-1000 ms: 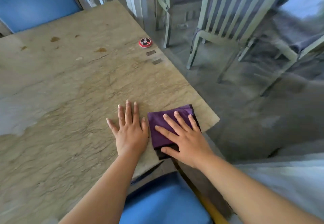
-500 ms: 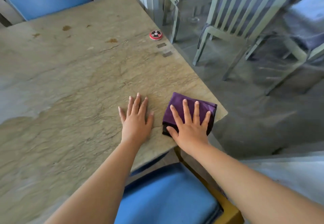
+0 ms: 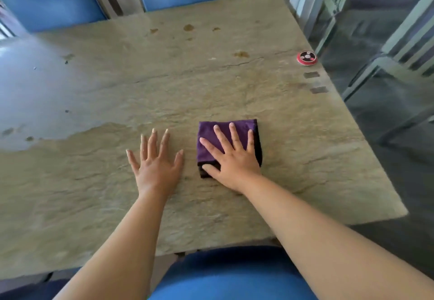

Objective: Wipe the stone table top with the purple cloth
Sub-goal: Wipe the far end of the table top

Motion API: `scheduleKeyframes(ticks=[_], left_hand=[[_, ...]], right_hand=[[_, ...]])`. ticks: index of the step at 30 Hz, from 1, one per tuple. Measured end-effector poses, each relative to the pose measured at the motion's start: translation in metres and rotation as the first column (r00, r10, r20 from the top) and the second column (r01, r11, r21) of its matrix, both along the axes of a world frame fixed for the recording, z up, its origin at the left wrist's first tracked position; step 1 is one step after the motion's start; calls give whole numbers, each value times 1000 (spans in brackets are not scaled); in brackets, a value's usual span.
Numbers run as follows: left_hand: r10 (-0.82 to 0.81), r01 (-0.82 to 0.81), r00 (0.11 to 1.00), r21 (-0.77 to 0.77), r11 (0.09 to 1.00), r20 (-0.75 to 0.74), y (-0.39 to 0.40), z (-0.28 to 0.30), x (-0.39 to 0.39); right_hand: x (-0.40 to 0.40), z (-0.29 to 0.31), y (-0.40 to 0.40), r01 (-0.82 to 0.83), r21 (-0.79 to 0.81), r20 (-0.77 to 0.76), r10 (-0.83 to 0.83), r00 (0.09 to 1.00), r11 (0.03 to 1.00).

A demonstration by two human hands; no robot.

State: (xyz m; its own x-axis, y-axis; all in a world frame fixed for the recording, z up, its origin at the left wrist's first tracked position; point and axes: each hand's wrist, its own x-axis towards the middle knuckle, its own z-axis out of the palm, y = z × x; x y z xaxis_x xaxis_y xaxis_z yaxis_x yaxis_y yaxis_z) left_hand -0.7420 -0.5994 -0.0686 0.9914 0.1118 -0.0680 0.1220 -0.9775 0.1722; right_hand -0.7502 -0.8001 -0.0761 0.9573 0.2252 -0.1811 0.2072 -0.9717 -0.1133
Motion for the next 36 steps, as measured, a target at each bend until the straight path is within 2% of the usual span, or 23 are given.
scheduleKeyframes(ticks=[2,7,9,11,14,16,18,20,22,24,27,30,32,33,34,36], left_hand=[[42,-43,999,-26,999,-14,11,-3,-2],[42,-41,999,-36,998,29,12,-9,-1],[40,-39,998,-32,999,42,12,-10,0],[48,-45,997,-53,998,55,13,-10,0],[103,-88,992,-186,979,70,14,-6,0],[132,-111,989,-264,958,64,16,-4,2],[125,-105,990,-269,957,61,16,-4,4],[103,-86,993,-232,969,62,16,-6,4],[81,-67,995,-218,974,58,17,-7,3],[77,-63,996,-249,966,48,20,-7,4],[79,-69,997,-353,933,14,27,-5,5],[31,-52,998,-578,814,-46,42,6,7],[56,-89,996,-722,686,-70,63,19,7],[75,-97,995,-744,662,-63,79,24,7],[65,-67,997,-706,705,-30,98,27,7],[-12,24,1000,-496,868,27,143,27,8]], right_hand=[[29,1,-8,18,15,30,-18,999,1000],[119,0,-3,388,-16,19,-388,921,921],[146,1,18,432,-12,-22,-432,902,902],[158,2,46,331,-6,-26,-331,943,944],[145,1,85,6,11,2,-6,1000,1000],[123,-1,89,-223,13,25,223,975,975],[105,-1,71,-396,14,39,395,918,918],[94,0,41,-413,46,38,412,910,909],[80,1,19,-240,35,55,238,970,970],[61,-1,17,46,-11,77,-45,996,999],[27,-3,53,385,-26,70,-382,921,923],[-3,-3,114,478,-4,16,-477,879,879],[-18,-4,159,414,-7,-8,-414,910,910],[-23,-4,178,342,-13,-15,-342,939,940],[-26,-5,192,239,-23,-12,-239,971,971],[-22,-3,200,11,-37,6,-10,1000,999]])
